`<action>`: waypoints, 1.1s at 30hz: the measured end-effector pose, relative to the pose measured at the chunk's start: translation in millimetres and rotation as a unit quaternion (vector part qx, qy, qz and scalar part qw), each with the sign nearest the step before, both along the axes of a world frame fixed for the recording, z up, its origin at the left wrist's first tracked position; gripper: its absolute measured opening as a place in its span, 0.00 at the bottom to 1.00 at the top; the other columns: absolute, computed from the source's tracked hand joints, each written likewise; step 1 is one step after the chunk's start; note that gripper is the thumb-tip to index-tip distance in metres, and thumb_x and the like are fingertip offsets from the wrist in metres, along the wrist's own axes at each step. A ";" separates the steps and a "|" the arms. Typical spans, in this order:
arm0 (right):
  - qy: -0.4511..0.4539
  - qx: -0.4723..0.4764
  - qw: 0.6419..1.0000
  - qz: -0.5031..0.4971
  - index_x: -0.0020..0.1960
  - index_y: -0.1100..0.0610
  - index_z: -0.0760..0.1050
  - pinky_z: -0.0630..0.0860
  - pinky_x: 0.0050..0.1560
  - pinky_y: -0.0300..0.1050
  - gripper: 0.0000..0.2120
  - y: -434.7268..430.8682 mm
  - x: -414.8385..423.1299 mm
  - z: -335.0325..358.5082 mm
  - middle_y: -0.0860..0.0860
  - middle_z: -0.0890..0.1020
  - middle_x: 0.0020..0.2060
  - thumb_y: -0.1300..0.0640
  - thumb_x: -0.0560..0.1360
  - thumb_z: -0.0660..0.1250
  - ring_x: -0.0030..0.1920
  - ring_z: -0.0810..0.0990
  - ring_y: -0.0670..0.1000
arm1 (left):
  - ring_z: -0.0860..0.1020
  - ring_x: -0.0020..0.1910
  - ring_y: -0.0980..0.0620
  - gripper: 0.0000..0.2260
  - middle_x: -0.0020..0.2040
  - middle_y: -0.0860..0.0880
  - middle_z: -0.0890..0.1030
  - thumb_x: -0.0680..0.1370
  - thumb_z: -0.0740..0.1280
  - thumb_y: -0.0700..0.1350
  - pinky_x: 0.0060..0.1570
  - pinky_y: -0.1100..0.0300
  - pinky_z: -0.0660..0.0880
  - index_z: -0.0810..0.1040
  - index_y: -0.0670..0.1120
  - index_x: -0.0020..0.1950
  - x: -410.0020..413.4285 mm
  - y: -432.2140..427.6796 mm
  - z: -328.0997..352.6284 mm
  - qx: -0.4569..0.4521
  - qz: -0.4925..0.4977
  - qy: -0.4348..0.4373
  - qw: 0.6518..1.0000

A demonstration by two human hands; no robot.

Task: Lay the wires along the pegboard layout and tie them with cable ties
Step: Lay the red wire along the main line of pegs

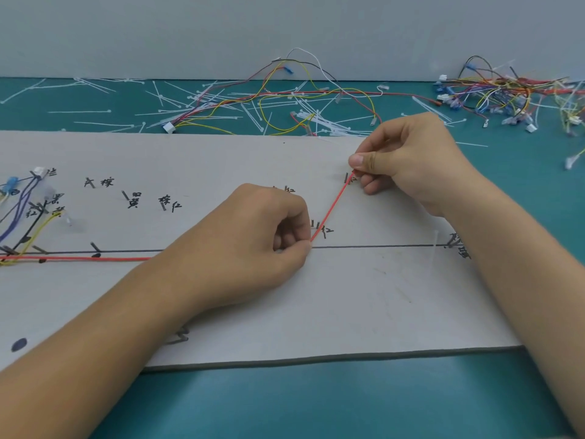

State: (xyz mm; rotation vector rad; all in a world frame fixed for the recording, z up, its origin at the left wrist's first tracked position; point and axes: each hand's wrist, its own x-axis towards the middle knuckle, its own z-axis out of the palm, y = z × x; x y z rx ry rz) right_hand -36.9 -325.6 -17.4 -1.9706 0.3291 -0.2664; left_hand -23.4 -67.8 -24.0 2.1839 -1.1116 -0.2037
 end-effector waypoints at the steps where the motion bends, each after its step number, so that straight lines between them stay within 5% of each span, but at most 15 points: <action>1: -0.002 -0.003 1.000 -0.004 0.42 0.65 0.81 0.82 0.32 0.44 0.06 0.6 0.3 0.2 0.63 0.85 0.34 0.65 0.72 0.78 0.28 0.82 0.53 | 0.78 0.36 0.54 0.07 0.35 0.54 0.80 0.75 0.73 0.41 0.34 0.67 0.73 0.81 0.52 0.40 0.3 0.3 -0.3 -0.001 0.000 0.001 1.000; 12: 0.061 -0.247 0.967 -0.029 0.39 0.52 0.84 0.74 0.26 0.32 0.07 9.4 -0.3 6.5 0.49 0.84 0.30 0.58 0.76 0.74 0.26 0.83 0.45 | 0.79 0.38 0.55 0.06 0.37 0.56 0.81 0.76 0.74 0.43 0.36 0.67 0.74 0.82 0.53 0.41 5.5 5.3 -2.9 -0.012 -0.015 0.014 1.000; 16: 0.073 -0.299 0.951 -0.027 0.46 0.52 0.85 0.82 0.46 0.43 0.07 16.2 -6.0 16.0 0.51 0.86 0.37 0.61 0.77 0.70 0.39 0.85 0.51 | 0.80 0.39 0.56 0.05 0.38 0.56 0.81 0.75 0.76 0.46 0.38 0.64 0.76 0.82 0.52 0.42 6.2 6.2 -0.9 -0.013 -0.009 0.007 1.000; 19: 0.037 -0.353 0.934 -0.037 0.53 0.53 0.85 0.74 0.50 0.39 0.10 30.1 -16.0 20.8 0.47 0.83 0.43 0.62 0.77 0.67 0.50 0.82 0.51 | 0.80 0.41 0.56 0.05 0.39 0.56 0.81 0.74 0.76 0.50 0.41 0.62 0.76 0.83 0.51 0.44 5.3 6.1 4.8 -0.007 -0.005 -0.006 1.000; 23: -0.020 -0.331 0.942 0.049 0.47 0.47 0.83 0.66 0.40 0.25 0.09 60.5 -48.6 28.5 0.38 0.79 0.40 0.60 0.74 0.69 0.40 0.79 0.41 | 0.79 0.43 0.60 0.04 0.40 0.59 0.81 0.75 0.76 0.51 0.44 0.64 0.74 0.84 0.53 0.47 5.7 16.1 18.2 0.017 -0.015 -0.046 0.999; 28: 0.028 -0.367 0.916 0.160 0.50 0.47 0.83 0.67 0.42 0.37 0.05 81.1 -61.1 17.5 0.43 0.78 0.44 0.55 0.75 0.70 0.43 0.74 0.44 | 0.80 0.47 0.65 0.07 0.45 0.65 0.82 0.73 0.69 0.59 0.40 0.62 0.73 0.81 0.63 0.50 25.4 69.3 29.2 0.082 0.015 -0.118 0.989; 33: 0.015 -0.326 0.933 0.154 0.47 0.50 0.83 0.70 0.41 0.28 0.10 79.9 -52.3 12.9 0.42 0.79 0.37 0.64 0.73 0.70 0.39 0.76 0.40 | 0.79 0.49 0.65 0.11 0.53 0.64 0.81 0.73 0.69 0.65 0.42 0.68 0.71 0.77 0.71 0.55 31.5 125.0 6.5 0.121 0.075 -0.098 0.985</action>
